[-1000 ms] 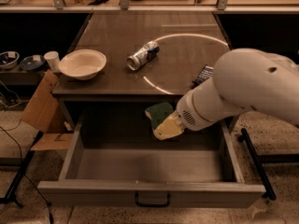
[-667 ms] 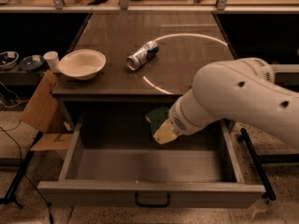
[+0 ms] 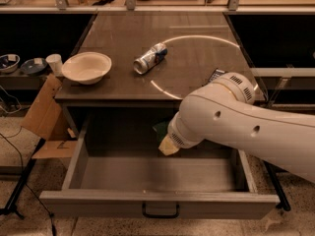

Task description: Place sponge into top drawer

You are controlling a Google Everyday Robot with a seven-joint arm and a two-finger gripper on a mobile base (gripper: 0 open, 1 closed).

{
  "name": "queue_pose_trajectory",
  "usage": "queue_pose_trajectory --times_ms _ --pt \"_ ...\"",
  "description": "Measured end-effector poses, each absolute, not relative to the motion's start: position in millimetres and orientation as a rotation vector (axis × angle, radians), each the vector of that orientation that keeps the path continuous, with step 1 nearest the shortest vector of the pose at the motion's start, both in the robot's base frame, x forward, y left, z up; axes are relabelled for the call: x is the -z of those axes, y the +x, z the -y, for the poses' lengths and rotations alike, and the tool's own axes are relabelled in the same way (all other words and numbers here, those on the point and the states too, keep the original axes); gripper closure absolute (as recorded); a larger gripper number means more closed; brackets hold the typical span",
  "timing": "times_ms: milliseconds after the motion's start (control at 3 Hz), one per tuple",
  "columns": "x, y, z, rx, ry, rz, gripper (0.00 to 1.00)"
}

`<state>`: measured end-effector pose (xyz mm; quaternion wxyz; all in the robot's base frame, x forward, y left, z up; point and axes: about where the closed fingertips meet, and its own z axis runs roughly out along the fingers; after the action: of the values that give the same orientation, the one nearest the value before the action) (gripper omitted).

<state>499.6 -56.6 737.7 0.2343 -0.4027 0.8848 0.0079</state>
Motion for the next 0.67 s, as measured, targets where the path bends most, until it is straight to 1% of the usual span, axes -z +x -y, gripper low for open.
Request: queue_pose_trajectory --times_ms 667 --pt "-706 522 54 -0.021 -1.065 -2.441 1.00"
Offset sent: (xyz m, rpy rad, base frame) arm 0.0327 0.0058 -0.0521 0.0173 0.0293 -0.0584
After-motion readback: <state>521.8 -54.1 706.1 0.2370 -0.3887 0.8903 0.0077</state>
